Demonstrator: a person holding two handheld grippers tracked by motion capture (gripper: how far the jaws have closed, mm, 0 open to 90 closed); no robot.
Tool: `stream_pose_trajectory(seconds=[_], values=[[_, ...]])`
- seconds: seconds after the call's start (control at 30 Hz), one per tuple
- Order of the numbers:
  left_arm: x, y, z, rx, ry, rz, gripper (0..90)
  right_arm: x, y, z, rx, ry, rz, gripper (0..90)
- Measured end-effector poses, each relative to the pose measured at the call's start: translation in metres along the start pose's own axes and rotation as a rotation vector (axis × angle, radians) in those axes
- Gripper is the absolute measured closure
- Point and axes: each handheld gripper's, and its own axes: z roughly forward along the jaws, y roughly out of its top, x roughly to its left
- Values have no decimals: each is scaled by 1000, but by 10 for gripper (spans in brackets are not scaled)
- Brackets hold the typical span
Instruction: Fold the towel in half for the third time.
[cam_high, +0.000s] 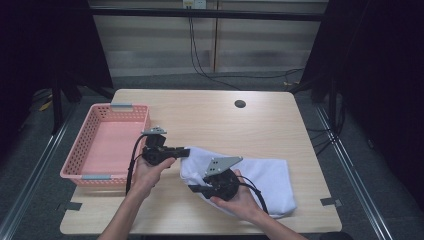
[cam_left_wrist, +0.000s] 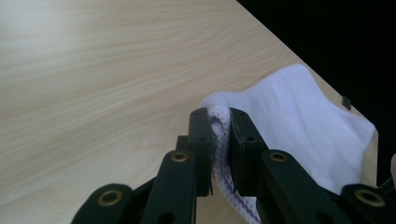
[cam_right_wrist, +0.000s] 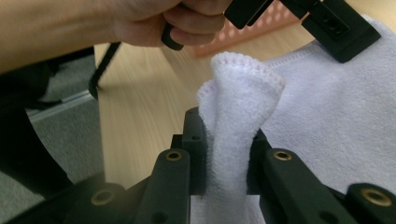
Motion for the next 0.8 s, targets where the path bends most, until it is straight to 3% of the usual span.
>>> stream_pose_trajectory(seconds=[0.1,0.27,0.3,0.37,0.43,0.57,0.8], values=[[-5,9,-15,-28,-3,36,806,7,12,0,-30,8,-14,777],[-15,30,-40,-30,44,80,806,18,39,2,-79,24,-53,778],[-18,35,-45,-37,49,104,806,19,45,1,-94,30,-56,777],[-23,45,-52,-49,64,145,806,22,56,-2,-131,33,-59,777],[-27,51,-52,-55,65,151,806,22,62,-7,-159,34,-70,777],[-30,52,-31,-39,66,156,805,11,54,-19,-201,27,-29,777],[-50,46,29,3,15,177,802,-4,7,-46,-198,-37,43,772]])
